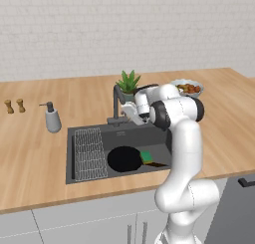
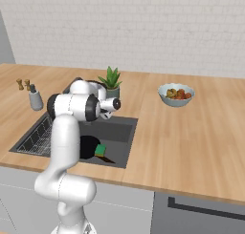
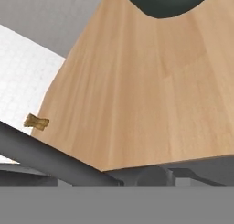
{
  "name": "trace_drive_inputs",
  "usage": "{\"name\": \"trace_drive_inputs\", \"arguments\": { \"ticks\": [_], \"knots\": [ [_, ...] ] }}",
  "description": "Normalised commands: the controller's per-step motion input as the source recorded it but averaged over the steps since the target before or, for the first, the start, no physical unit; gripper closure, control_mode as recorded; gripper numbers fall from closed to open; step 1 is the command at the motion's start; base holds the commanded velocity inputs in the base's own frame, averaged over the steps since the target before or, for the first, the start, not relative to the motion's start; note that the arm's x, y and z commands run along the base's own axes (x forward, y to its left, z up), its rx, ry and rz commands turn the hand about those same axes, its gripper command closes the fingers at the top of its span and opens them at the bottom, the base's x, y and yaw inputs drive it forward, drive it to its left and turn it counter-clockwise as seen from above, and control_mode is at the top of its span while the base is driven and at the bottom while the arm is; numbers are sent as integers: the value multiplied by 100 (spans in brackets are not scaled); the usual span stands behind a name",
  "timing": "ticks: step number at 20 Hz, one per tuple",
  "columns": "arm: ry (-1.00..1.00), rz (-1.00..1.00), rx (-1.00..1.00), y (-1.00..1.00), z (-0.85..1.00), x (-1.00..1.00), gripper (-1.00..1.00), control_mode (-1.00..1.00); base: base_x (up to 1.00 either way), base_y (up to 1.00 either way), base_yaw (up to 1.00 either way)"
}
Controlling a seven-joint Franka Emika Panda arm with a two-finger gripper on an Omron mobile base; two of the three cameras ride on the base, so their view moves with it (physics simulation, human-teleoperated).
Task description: Pick the pan and sponge and place them into the sink. Then turn on the water.
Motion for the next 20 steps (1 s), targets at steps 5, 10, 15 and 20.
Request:
{"name": "trace_drive_inputs", "arguments": {
  "ticks": [5,10,15,20],
  "knots": [
    [7,-12,35,-1,-13,3,100,-100,0,0,0],
    [11,-11,40,-16,-17,3,100,-100,0,0,0],
    [11,-4,28,-17,-20,4,100,-100,0,0,0],
    [1,0,3,-7,-2,0,100,-100,0,0,0]
  ]
}}
